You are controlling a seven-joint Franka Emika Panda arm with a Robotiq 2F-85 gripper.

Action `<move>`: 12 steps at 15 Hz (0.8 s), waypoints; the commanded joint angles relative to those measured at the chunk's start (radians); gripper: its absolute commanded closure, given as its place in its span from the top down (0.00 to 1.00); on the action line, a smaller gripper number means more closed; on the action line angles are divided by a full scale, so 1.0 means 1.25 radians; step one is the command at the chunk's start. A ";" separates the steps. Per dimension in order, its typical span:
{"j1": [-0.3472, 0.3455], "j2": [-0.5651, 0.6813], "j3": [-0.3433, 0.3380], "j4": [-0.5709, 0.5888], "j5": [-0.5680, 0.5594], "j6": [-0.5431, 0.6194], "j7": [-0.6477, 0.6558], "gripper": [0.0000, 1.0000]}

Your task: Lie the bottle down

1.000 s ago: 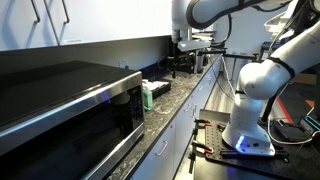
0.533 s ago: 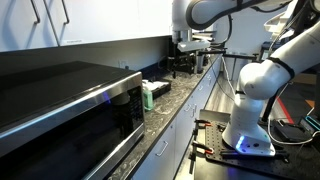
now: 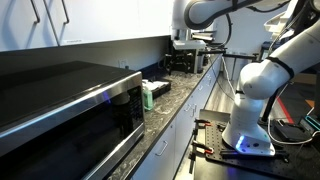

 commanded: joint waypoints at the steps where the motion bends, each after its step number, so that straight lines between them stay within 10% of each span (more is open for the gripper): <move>1: -0.032 0.049 -0.015 0.015 0.016 0.067 0.049 1.00; 12: -0.067 0.283 -0.049 0.200 -0.102 0.091 0.007 1.00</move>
